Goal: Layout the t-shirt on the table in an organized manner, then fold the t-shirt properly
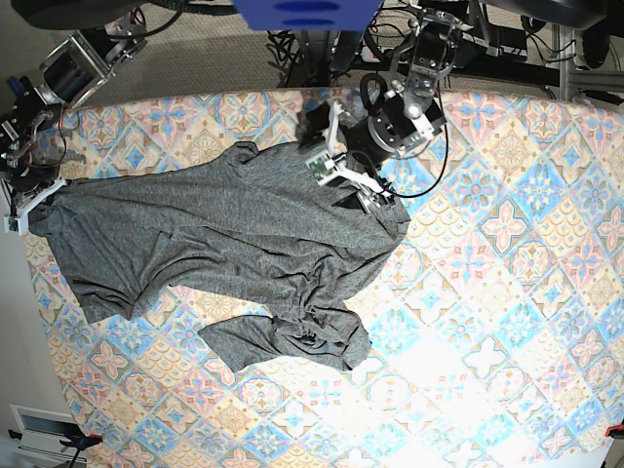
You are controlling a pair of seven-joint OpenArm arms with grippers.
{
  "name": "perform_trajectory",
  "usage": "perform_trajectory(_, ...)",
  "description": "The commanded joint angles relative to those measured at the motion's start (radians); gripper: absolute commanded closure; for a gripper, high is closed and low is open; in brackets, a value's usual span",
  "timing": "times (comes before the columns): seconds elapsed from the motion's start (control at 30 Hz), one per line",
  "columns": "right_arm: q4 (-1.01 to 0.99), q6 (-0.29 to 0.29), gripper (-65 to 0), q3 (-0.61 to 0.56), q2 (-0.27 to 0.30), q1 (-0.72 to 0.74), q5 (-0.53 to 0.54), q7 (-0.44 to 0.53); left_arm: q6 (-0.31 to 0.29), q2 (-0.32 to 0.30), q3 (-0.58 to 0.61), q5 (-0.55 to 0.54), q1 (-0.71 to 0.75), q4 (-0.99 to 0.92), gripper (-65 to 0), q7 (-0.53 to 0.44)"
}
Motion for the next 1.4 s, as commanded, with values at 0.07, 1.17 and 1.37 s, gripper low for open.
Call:
perform_trajectory(0.07,0.023,-0.002,0.0,0.001,0.027,-0.005,0.005,0.024,0.005,0.062,-0.127,-0.157,0.004,0.015,-62.5,0.051)
perform_trajectory(1.17,0.017,-0.002,0.0,-0.001,0.027,-0.028,0.004,0.027,0.005,0.116,-0.558,-0.714,0.029,-0.12,-63.7,0.278)
perform_trajectory(1.37,0.017,-0.002,0.0,-0.001,0.027,-0.028,0.004,0.027,0.005,0.118,-0.494,-0.642,0.024,-0.12,-63.7,0.278)
